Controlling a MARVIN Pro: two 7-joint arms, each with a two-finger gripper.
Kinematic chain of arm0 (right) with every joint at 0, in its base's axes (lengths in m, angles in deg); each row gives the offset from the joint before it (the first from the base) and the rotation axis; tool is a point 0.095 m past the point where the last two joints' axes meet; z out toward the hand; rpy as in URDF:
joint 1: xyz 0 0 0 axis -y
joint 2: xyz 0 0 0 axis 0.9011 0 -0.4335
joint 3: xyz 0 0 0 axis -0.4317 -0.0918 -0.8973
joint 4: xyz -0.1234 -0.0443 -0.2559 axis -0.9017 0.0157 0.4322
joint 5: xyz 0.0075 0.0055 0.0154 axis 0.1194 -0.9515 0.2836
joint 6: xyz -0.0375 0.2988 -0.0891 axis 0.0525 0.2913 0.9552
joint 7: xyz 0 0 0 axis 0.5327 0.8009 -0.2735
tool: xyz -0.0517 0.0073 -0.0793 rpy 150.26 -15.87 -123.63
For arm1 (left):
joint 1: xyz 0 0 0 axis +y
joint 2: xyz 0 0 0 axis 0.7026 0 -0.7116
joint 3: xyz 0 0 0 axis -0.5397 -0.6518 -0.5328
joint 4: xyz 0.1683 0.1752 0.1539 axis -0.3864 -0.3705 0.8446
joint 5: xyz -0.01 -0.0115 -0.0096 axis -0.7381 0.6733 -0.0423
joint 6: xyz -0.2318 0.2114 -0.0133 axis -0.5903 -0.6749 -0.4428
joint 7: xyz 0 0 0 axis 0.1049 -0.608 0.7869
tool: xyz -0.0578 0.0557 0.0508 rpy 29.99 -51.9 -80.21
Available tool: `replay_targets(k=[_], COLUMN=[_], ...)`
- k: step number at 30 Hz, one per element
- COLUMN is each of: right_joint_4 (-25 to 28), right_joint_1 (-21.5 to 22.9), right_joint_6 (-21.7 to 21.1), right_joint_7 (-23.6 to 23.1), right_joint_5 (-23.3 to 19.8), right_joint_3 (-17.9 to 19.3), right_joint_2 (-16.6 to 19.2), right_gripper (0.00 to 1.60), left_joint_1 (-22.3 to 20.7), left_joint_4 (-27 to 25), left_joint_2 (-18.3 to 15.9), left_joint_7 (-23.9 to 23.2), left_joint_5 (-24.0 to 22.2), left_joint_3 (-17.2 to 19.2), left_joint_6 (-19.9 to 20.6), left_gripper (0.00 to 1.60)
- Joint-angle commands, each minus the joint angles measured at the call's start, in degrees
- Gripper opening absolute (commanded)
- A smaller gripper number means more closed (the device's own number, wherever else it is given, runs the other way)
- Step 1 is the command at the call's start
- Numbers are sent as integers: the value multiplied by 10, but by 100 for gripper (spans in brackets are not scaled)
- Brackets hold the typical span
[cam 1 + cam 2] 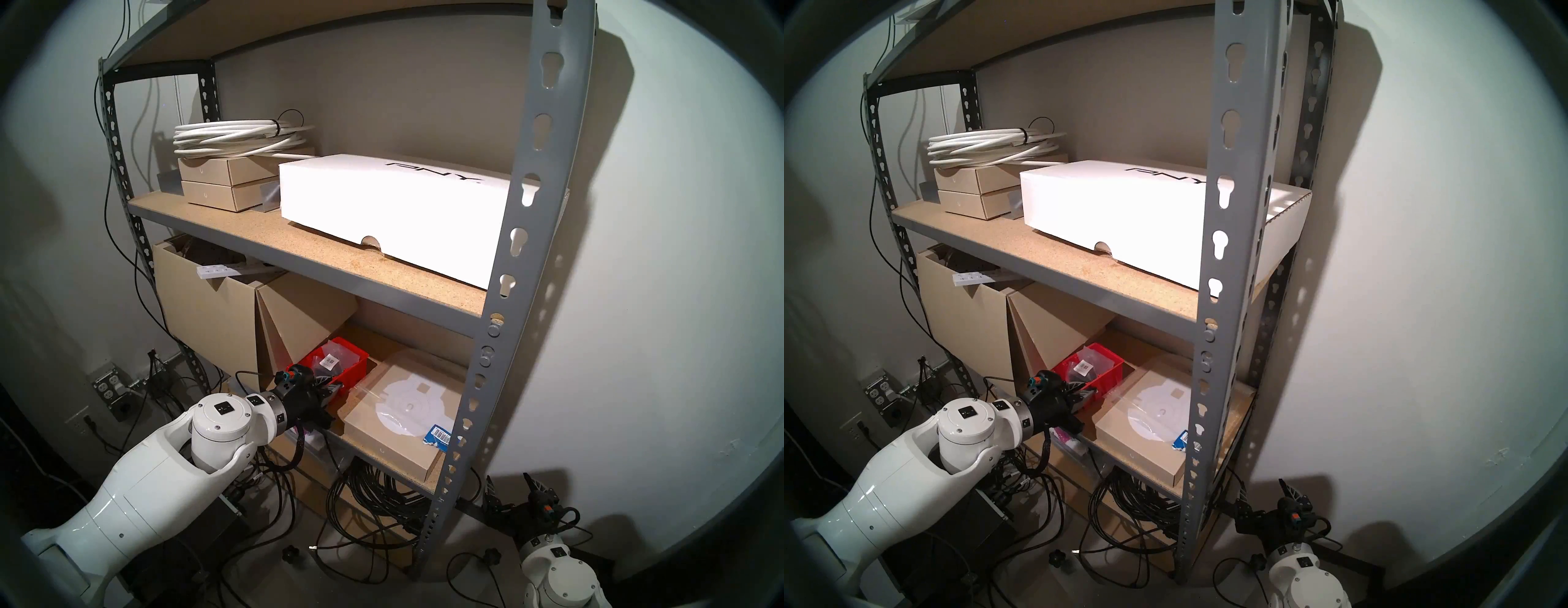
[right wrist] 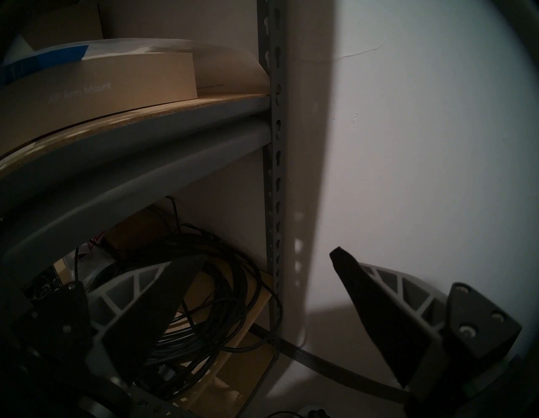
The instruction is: Organize the rack shelf by putting things into a case
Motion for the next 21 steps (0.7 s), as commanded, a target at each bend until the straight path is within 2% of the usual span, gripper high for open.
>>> replay_targets(k=[1, 10, 21], right_joint_4=[9, 9, 9], right_joint_1=[1, 1, 1], right_joint_6=[1, 1, 1], right_joint_7=[0, 0, 0], right_joint_5=[0, 0, 0], right_joint_3=[0, 0, 0], right_joint_2=[0, 0, 0], right_gripper=[160, 160, 160], left_joint_1=[-7, -4, -8], left_joint_4=[-53, -98, -122], left_joint_2=[9, 11, -3], left_joint_7=[21, 51, 62], left_joint_5=[-16, -29, -16], left_joint_3=[22, 39, 38], left_joint_6=[16, 47, 65], left_gripper=[0, 0, 0])
